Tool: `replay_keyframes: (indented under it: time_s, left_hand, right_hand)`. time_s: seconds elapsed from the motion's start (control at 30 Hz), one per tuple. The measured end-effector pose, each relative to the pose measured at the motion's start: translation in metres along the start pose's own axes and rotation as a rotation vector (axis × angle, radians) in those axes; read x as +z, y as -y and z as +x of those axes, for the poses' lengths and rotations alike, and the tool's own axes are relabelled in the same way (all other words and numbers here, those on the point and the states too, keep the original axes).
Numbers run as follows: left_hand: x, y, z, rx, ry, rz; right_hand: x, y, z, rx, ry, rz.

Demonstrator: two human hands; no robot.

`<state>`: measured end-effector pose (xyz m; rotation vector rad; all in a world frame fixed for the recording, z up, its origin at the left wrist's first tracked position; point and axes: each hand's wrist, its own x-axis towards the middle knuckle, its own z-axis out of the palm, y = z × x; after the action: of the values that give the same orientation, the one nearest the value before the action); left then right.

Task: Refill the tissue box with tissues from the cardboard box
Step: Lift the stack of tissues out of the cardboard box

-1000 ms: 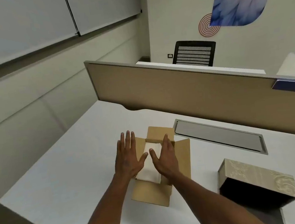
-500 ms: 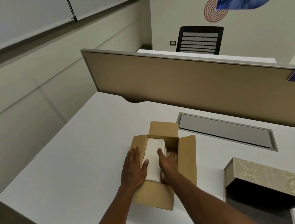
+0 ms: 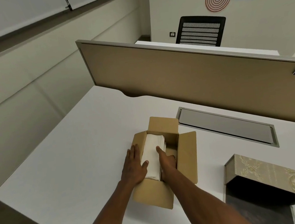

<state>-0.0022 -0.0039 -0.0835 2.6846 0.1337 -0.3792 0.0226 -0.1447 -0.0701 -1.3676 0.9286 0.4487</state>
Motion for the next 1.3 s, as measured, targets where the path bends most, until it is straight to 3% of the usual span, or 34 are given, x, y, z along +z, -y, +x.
replay_keyframes:
  time_s: [0.83,1.07,1.3]
  left_hand:
    - [-0.001,0.006,0.003,0.014,0.041,-0.071]
    - [-0.001,0.004,0.003,0.009,0.043,-0.061]
    - [0.000,0.007,0.001,0.003,0.029,-0.081]
  right_hand:
    - [0.001,0.003,0.011,-0.011,0.052,-0.127]
    - [0.012,-0.007,0.003,-0.083,-0.060,-0.271]
    - [0.013,-0.005,-0.002,-0.145,-0.040,-0.233]
